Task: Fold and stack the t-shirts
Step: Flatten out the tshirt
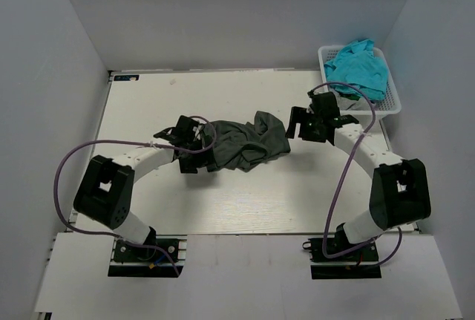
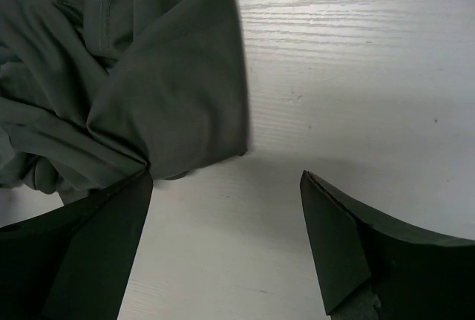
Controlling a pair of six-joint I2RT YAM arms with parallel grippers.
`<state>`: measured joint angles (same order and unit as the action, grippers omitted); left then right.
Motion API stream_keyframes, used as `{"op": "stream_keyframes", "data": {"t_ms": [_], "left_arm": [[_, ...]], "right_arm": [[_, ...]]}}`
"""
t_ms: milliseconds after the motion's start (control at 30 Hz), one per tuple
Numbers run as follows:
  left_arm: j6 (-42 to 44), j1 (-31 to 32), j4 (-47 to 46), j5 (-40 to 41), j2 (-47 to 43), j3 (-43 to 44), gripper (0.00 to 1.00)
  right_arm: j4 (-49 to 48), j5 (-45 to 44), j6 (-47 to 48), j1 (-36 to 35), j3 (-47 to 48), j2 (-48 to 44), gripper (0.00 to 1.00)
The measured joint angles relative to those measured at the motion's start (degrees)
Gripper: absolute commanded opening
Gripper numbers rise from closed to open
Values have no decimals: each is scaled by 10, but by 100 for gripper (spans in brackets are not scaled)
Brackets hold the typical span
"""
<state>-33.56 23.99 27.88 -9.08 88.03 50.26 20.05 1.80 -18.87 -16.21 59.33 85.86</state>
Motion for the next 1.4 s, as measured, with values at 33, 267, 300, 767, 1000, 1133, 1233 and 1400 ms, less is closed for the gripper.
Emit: {"op": "stream_keyframes", "data": {"t_ms": [33, 267, 300, 767, 1000, 1133, 1233, 1400], "left_arm": [[-2, 5, -2, 7, 9, 0, 80], [-13, 21, -31, 39, 74, 31, 28], [-15, 23, -38, 42, 81, 32, 20], [-9, 39, -53, 54, 82, 42, 0], [3, 39, -8, 91, 26, 79, 0], [15, 39, 16, 133, -44, 144, 0], [28, 39, 14, 174, -117, 199, 0], [53, 39, 16, 233, -232, 309, 0]], "right_arm": [[0, -2, -2, -5, 1, 6, 86], [-1, -7, -5, -29, 3, 40, 85], [-2, -14, -7, -31, 3, 44, 85], [-19, -27, -24, -49, 17, 158, 0], [-18, -19, -32, -57, 27, 149, 0], [15, -59, -31, -58, 59, 58, 0], [25, -95, -28, -57, 129, -29, 0], [40, -143, -19, -57, 248, -151, 0]]}}
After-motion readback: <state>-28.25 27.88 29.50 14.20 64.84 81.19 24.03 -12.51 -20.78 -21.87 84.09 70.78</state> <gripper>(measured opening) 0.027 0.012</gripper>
